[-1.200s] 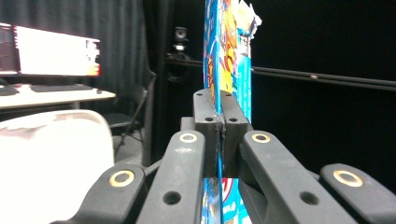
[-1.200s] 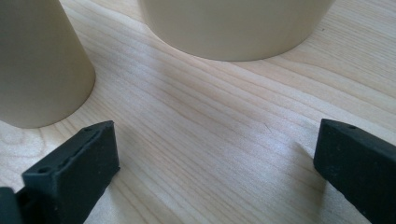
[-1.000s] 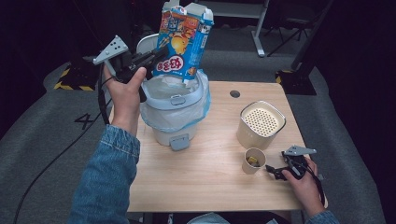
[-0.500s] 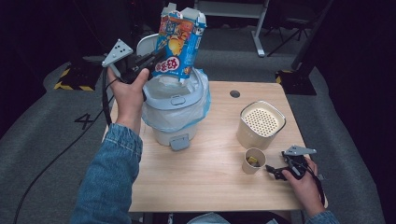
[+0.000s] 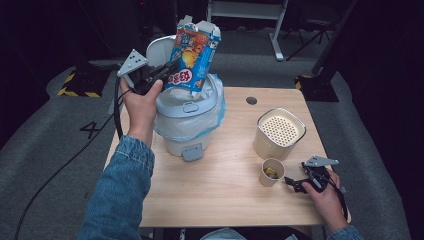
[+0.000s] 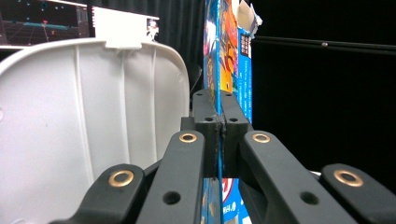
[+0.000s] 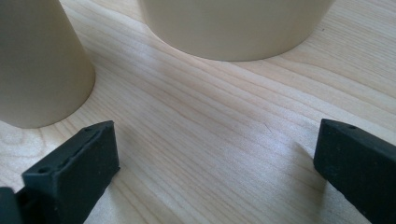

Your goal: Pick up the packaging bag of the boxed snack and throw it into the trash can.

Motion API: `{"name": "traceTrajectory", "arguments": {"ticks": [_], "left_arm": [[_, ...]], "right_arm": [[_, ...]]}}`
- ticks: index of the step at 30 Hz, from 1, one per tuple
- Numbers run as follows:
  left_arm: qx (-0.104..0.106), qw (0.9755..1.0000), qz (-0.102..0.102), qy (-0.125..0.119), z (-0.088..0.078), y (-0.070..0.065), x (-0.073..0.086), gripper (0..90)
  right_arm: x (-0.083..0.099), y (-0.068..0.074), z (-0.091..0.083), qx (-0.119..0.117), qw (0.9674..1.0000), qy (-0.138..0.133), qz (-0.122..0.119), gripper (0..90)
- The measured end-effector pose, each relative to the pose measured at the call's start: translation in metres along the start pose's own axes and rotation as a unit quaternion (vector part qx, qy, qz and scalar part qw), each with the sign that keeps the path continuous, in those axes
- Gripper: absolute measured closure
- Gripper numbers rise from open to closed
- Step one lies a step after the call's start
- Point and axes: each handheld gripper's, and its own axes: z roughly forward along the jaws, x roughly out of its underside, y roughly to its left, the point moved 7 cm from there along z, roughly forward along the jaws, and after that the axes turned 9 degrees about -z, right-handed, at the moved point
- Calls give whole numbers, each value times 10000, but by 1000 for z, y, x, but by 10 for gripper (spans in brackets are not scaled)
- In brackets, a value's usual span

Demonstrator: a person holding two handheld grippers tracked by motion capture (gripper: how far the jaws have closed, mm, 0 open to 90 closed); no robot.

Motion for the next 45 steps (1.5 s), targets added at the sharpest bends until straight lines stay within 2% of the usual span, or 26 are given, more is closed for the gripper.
{"name": "traceTrajectory", "arguments": {"ticks": [6,14,17,26,31,38,41,42,43,44,45], "left_arm": [[3,10000,-75,44,-2,2,8,887],[10,9996,95,261,-2,0,15,885],[-24,9990,108,426,-1,0,19,884],[-26,9981,57,610,3,2,26,882],[-68,9964,59,837,3,2,32,873],[-55,9948,100,1012,2,3,37,854],[-36,9947,108,1019,2,3,37,748],[-24,9945,106,1044,1,3,38,623],[-81,9946,121,1032,0,2,38,623],[-286,9929,185,1138,-5,3,38,420],[-355,9921,232,1181,-8,3,38,374]], "right_arm": [[0,0,0,-1,10000,0,1,0],[0,0,0,1,10000,0,0,0],[0,0,0,1,10000,-1,0,1],[0,0,0,1,10000,0,-1,1],[0,0,0,0,10000,0,1,1],[0,0,0,0,10000,0,0,1],[0,0,0,0,10000,0,0,1],[0,0,0,1,10000,-1,-1,1],[0,0,0,1,10000,-1,-1,1],[0,0,0,0,10000,0,1,1],[0,0,0,0,10000,0,0,1]]}}
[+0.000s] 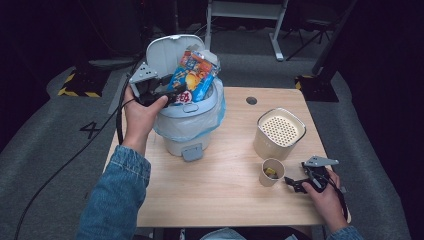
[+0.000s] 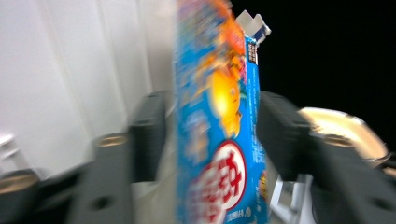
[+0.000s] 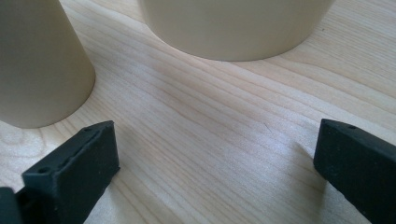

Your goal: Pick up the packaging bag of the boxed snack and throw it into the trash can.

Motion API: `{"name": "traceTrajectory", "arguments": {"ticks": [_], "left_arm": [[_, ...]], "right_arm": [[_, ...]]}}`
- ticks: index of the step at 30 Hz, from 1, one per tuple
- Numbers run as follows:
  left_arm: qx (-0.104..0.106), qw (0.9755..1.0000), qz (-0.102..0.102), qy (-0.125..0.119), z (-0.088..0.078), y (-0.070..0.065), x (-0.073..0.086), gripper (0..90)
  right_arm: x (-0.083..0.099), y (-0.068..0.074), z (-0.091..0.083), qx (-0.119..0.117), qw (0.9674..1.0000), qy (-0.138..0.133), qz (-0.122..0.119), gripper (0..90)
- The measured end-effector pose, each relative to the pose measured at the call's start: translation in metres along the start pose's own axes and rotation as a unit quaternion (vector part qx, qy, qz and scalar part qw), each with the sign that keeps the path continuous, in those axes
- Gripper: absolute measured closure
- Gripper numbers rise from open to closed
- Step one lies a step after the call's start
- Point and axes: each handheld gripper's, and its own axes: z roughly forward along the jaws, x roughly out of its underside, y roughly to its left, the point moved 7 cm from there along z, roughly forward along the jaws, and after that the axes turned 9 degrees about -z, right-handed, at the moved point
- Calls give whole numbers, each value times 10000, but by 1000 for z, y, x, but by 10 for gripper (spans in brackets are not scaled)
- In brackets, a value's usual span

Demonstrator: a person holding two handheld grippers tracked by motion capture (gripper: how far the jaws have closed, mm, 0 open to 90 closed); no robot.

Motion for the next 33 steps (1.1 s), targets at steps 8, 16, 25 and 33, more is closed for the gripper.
{"name": "traceTrajectory", "arguments": {"ticks": [8,16,25,33], "left_arm": [[-139,9999,31,-69,-27,3,1,294],[172,9995,262,77,-49,-18,12,295],[574,9923,716,831,-68,-56,55,301],[668,9876,696,1237,-70,-70,95,300]], "right_arm": [[0,0,0,0,10000,0,1,1],[0,0,0,1,10000,2,-4,1],[1,1,-1,100,9999,20,106,1],[0,1,-3,83,9999,-17,110,84]]}}
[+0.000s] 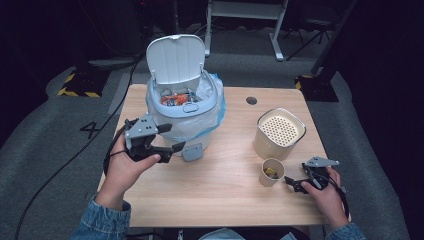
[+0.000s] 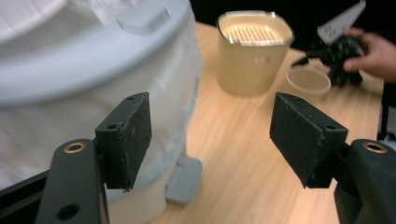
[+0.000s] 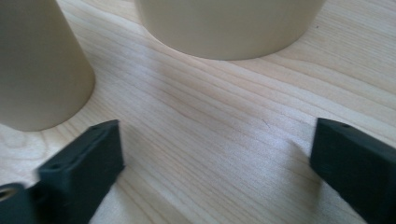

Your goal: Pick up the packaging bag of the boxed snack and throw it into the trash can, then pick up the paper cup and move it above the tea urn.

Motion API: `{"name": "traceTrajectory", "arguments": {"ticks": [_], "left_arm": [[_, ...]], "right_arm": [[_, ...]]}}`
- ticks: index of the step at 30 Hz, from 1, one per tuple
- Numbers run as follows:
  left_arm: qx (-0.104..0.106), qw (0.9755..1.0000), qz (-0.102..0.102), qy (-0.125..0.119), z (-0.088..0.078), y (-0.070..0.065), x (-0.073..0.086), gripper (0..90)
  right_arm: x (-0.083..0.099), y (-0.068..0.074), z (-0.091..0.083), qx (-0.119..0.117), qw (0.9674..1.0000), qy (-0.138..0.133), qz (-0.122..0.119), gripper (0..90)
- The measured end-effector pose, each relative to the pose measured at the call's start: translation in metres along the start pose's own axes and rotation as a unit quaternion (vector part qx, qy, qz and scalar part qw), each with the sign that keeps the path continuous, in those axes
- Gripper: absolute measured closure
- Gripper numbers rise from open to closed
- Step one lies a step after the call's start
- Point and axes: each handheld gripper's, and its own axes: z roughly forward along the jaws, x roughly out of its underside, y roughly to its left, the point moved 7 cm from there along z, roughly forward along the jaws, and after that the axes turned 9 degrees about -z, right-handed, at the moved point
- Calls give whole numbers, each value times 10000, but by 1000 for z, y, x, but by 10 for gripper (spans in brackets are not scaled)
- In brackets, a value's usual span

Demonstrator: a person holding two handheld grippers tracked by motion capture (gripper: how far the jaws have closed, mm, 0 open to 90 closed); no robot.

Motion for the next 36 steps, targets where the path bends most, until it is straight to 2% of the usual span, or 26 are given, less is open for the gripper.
{"name": "traceTrajectory", "arguments": {"ticks": [2,4,5,6,7,10,11,13,14,15,16,20,21,22,23,25,26,28,29,31,33,35,36], "left_arm": [[22,9999,19,103,4,-1,11,300],[116,9997,-44,192,9,-1,22,301],[160,9995,-48,275,12,-1,30,303],[218,9990,-84,375,17,0,40,303],[218,9990,-84,375,17,0,40,304],[311,9978,-248,530,27,2,63,308],[311,9978,-248,530,27,2,63,308],[315,9972,-291,606,33,3,75,312],[332,9969,-315,634,36,4,81,343],[361,9964,-387,666,40,4,88,343],[354,9959,-382,742,44,5,94,344],[294,9931,-389,1066,58,8,119,343],[67,9902,-228,1375,62,12,128,339],[67,9902,-228,1375,62,12,128,339],[-41,9887,-147,1491,64,14,131,339],[-35,9882,-169,1520,67,13,135,346],[23,9870,-256,1589,70,12,139,346],[-15,9854,-230,1686,73,13,144,342],[-82,9831,-182,1820,75,14,148,336],[-117,9828,-160,1838,79,15,152,331],[-89,9809,-254,1925,82,15,157,327],[-104,9790,-233,2020,84,15,162,323],[-106,9802,-195,1967,86,16,163,310]], "right_arm": [[-2,0,-3,-3,10000,-48,15,233],[-6,4,-8,-173,9998,-131,-15,171],[-8,5,-11,-217,9996,-166,-90,207],[-9,7,-12,-257,9994,-187,-133,197],[-9,7,-12,-257,9994,-187,-133,197],[-11,17,-18,-528,9978,-168,-355,219],[-11,17,-18,-528,9978,-168,-355,219],[-12,23,-19,-672,9965,-178,-463,237],[-12,29,-20,-840,9948,-178,-545,240],[-12,29,-20,-840,9948,-178,-545,240],[-13,35,-20,-924,9936,-192,-618,260],[-16,41,-21,-1016,9917,-259,-746,254],[-18,44,-21,-1044,9908,-272,-816,253],[-18,44,-21,-1044,9908,-272,-816,253],[-18,47,-21,-1083,9896,-243,-914,248],[-18,48,-21,-1098,9890,-244,-960,244],[-19,49,-21,-1105,9887,-236,-986,240],[-19,51,-20,-1106,9883,-227,-1022,231],[-20,51,-19,-1100,9885,-220,-1011,221],[-20,53,-18,-1106,9886,-211,-1001,210],[-20,54,-16,-1106,9883,-218,-1027,206],[-22,55,-16,-1101,9883,-263,-1021,200],[-23,56,-15,-1096,9881,-312,-1030,199]]}}
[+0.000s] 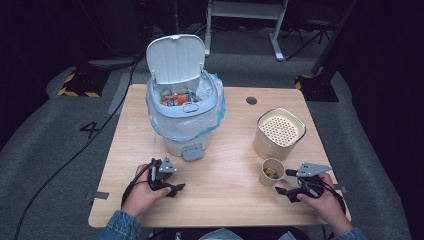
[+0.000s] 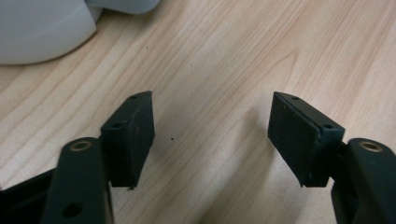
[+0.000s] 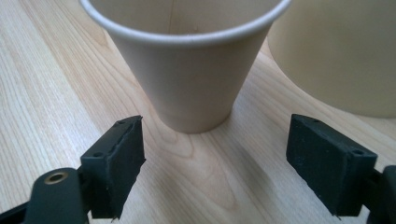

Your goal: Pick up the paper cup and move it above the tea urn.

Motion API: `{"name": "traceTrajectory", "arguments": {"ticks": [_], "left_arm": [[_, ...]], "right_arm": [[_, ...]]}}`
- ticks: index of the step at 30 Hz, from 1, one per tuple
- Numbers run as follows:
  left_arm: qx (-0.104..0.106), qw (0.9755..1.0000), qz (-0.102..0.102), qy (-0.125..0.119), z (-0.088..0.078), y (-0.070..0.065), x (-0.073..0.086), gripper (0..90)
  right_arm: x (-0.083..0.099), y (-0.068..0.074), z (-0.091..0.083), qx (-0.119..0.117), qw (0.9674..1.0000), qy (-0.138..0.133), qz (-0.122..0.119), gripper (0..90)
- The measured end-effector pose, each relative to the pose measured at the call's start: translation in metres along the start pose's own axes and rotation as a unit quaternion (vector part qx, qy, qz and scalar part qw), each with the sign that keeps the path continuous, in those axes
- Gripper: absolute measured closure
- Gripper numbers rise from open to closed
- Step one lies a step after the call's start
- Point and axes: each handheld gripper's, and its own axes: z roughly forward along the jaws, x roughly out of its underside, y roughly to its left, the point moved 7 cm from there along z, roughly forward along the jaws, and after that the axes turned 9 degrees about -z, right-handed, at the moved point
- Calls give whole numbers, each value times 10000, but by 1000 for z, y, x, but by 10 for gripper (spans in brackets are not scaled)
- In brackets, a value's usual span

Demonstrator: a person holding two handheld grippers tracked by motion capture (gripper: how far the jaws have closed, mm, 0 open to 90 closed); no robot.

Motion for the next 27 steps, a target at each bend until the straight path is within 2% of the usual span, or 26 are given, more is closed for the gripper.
{"name": "traceTrajectory", "arguments": {"ticks": [6,8,10,12,24,27], "left_arm": [[-37,9999,116,-78,2,3,0,270],[-30,9998,93,-193,4,5,0,227],[14,9990,81,-438,7,6,1,179],[21,9990,75,-437,7,6,1,178],[73,9990,140,-424,7,7,1,171],[73,9990,140,-423,7,7,1,171]], "right_arm": [[-3,1,2,5,10000,-61,-19,187],[-5,2,3,15,9999,-114,-33,184],[-6,3,5,2,9998,-183,-25,177],[-7,3,5,-2,9998,-202,-17,177],[-24,6,16,-24,9975,-696,-99,197],[-25,6,19,-53,9973,-728,-93,213]]}}
